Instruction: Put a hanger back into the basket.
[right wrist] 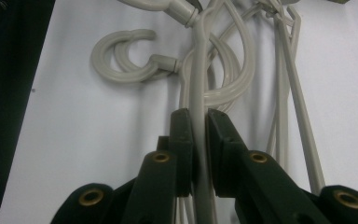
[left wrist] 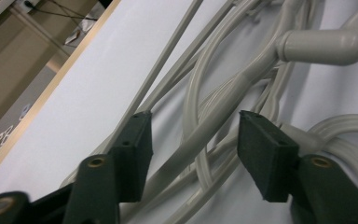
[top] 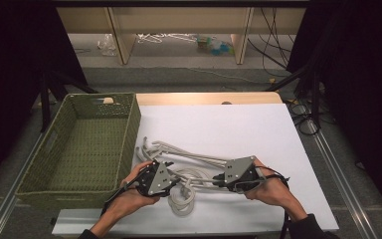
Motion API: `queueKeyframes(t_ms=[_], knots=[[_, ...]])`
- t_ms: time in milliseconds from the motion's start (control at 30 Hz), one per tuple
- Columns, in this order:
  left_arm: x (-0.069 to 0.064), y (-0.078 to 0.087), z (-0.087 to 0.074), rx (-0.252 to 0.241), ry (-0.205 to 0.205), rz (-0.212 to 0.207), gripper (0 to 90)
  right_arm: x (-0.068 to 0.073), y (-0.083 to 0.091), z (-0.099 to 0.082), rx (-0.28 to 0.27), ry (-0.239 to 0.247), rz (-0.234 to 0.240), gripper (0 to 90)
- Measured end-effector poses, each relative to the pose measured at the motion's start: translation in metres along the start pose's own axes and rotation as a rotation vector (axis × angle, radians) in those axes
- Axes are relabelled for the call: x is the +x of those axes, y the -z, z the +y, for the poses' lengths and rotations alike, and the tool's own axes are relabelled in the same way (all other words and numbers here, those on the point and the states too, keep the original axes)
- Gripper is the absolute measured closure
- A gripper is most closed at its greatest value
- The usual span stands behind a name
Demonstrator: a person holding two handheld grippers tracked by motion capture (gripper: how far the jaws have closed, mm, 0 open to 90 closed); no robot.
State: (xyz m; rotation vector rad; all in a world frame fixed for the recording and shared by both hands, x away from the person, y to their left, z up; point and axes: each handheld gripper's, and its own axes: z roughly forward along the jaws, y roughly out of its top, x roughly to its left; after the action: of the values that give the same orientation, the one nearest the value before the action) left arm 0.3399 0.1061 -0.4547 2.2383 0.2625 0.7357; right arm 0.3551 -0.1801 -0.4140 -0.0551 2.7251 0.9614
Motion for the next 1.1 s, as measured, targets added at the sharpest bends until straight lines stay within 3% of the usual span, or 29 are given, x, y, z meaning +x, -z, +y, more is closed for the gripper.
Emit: queueKeyframes(t_ms=[167,333,500,667,767,867,967,1067,1100], knots=[[-0.001,-0.006,0.005,0.006,-0.048,-0.035,55.4,0.0,0.0,0.001,-0.01,0.006,0.006,81.4],[0.0,-0.009,0.009,0.043,-0.123,-0.053,64.8,0.0,0.001,0.0,-0.009,0.01,0.008,81.4],[0.005,-0.007,0.018,0.072,-0.228,-0.051,68.6,0.0,0.003,-0.001,-0.013,0.007,-0.012,81.4],[0.01,-0.008,0.029,0.083,-0.336,-0.038,72.8,-0.002,0.008,-0.001,-0.015,-0.014,-0.082,74.6],[0.014,-0.011,0.033,0.076,-0.349,-0.028,74.4,-0.004,0.011,0.0,-0.015,-0.041,-0.145,67.1],[0.021,-0.009,0.04,0.073,-0.356,-0.004,76.5,-0.006,0.018,0.002,-0.035,-0.113,-0.239,48.1],[0.032,-0.007,0.045,0.056,-0.333,0.016,78.2,-0.011,0.036,0.009,-0.122,-0.2,-0.347,40.7],[0.043,-0.006,0.05,0.039,-0.297,0.03,78.8,-0.013,0.051,0.012,-0.187,-0.261,-0.407,35.2],[0.045,-0.006,0.051,0.021,-0.265,0.031,78.9,-0.013,0.054,0.013,-0.197,-0.276,-0.409,34.4]])
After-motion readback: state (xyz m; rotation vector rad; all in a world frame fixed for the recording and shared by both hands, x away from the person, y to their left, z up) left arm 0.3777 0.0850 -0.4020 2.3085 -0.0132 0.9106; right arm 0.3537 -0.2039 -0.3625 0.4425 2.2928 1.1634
